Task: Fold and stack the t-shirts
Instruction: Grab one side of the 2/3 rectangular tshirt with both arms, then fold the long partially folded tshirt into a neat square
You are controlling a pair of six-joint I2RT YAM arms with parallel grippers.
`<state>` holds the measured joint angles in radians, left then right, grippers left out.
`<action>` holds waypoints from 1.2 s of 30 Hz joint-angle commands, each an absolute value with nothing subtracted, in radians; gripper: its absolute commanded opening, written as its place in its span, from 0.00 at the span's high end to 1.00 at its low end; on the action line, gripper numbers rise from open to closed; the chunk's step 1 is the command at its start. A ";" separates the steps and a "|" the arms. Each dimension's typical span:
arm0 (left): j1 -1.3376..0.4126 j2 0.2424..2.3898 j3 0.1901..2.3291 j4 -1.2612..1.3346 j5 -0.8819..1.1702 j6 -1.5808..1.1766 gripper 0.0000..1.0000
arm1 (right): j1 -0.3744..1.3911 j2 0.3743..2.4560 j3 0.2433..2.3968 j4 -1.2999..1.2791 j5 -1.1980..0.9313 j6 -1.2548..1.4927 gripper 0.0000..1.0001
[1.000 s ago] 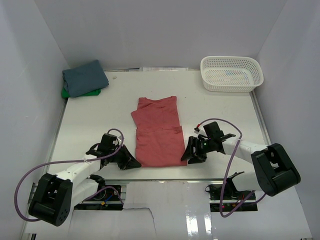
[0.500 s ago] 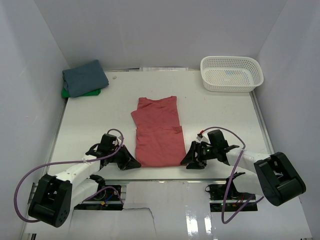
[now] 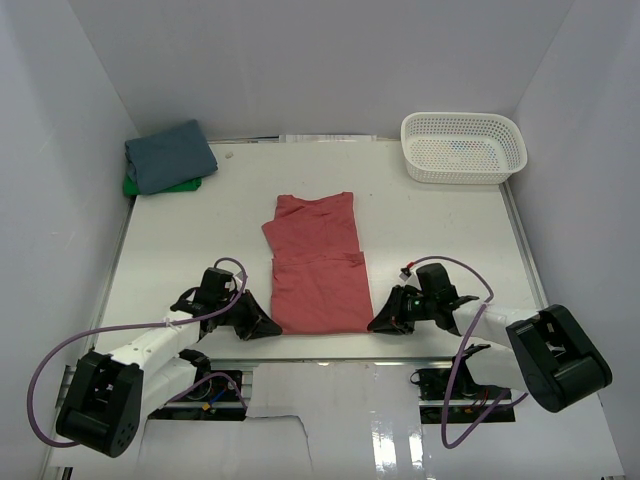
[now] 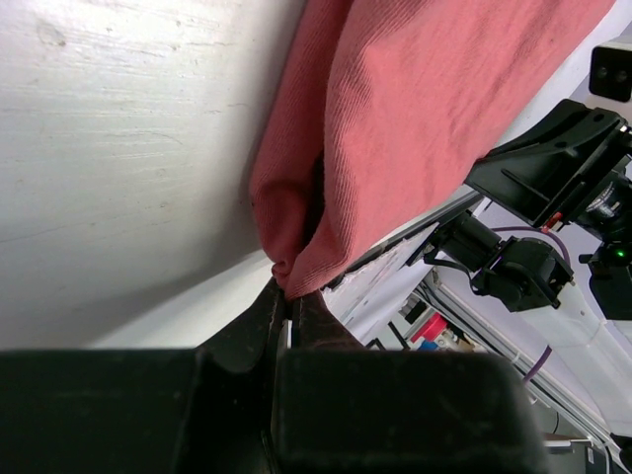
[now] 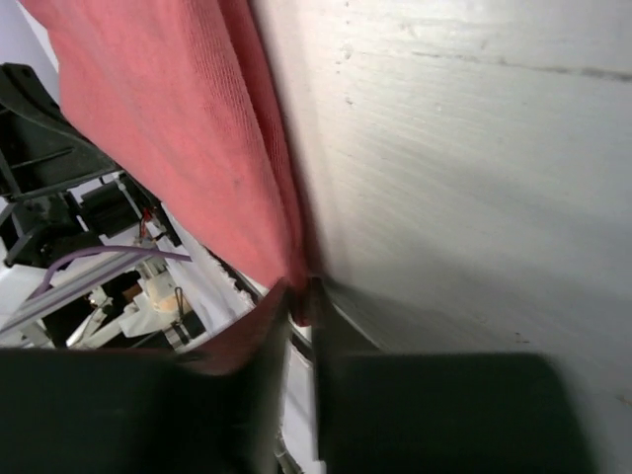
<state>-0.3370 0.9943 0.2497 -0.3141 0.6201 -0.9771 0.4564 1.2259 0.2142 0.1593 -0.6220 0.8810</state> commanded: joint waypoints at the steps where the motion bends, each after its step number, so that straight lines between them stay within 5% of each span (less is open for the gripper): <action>1: -0.341 0.977 0.244 -0.319 0.615 -0.973 1.00 | 0.459 1.233 0.202 0.166 -0.565 0.874 0.91; 36: -0.344 0.963 0.512 -0.534 0.537 -0.897 1.00 | 0.528 1.086 0.514 -0.238 -0.477 0.716 0.92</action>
<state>-0.3408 0.9825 0.4389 -0.5091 0.5537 -0.9127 0.5217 1.0866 0.4316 -0.2020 -0.4870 0.7452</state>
